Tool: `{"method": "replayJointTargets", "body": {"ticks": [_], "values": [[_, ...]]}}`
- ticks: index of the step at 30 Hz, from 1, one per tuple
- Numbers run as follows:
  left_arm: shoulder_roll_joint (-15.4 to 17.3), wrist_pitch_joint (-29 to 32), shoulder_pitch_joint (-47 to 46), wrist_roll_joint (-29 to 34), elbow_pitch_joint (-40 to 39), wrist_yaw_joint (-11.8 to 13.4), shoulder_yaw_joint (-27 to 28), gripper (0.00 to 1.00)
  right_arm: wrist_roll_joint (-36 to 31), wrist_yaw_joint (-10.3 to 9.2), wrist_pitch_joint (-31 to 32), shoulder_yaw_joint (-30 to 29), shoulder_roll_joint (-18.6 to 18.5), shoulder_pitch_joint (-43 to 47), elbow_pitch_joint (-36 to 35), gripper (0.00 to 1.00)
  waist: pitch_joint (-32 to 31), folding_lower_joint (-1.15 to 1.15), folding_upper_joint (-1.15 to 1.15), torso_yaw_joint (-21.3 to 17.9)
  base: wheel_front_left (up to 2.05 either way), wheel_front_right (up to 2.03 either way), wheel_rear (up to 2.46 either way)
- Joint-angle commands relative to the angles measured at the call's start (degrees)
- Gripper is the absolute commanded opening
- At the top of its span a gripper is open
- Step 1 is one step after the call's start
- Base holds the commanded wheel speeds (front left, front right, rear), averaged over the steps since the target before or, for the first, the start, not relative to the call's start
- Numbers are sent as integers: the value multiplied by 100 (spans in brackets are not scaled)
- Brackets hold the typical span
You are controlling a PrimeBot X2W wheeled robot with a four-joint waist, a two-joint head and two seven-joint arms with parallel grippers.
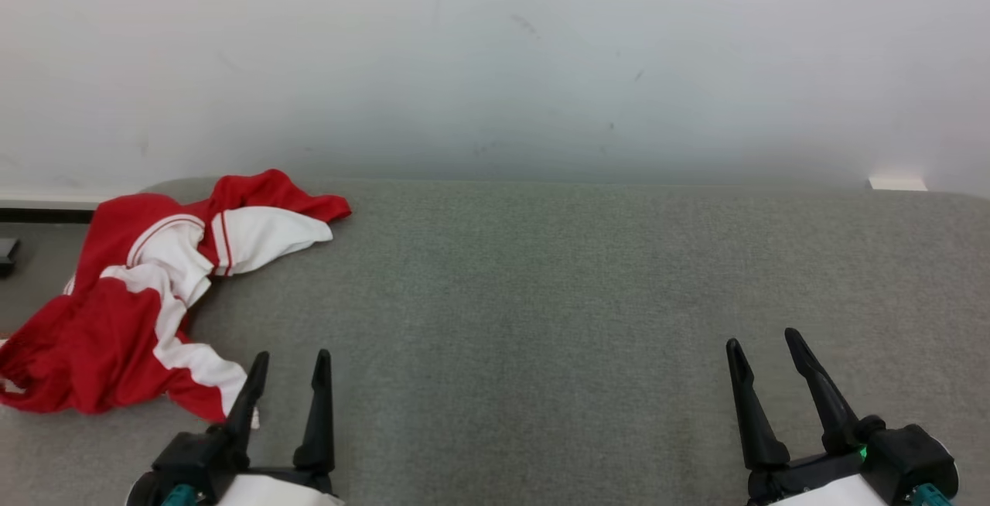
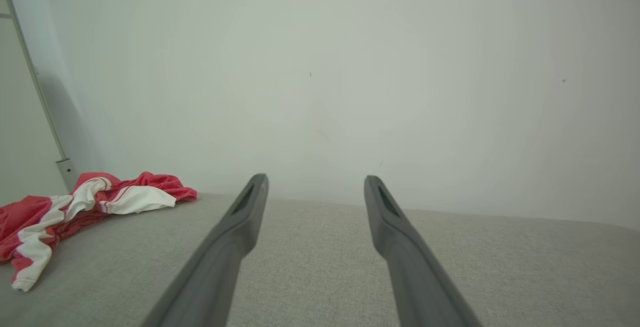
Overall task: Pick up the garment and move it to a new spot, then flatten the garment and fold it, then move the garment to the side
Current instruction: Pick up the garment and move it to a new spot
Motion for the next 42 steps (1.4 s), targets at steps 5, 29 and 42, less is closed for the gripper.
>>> {"method": "replayJointTargets", "body": {"ticks": [5,29,42], "values": [[36,-4,-60,-104,66,15,64,100,68,-10,3,26,8,86,16,100,42,0,0,360,0,0,0],[34,-3,-191,-189,258,-62,345,100,223,-10,4,199,48,19,-47,100,159,0,0,2456,0,0,0],[34,-4,-360,-426,370,-19,410,100,263,-10,4,322,-40,-53,-75,100,194,0,0,2514,0,0,0]]}}
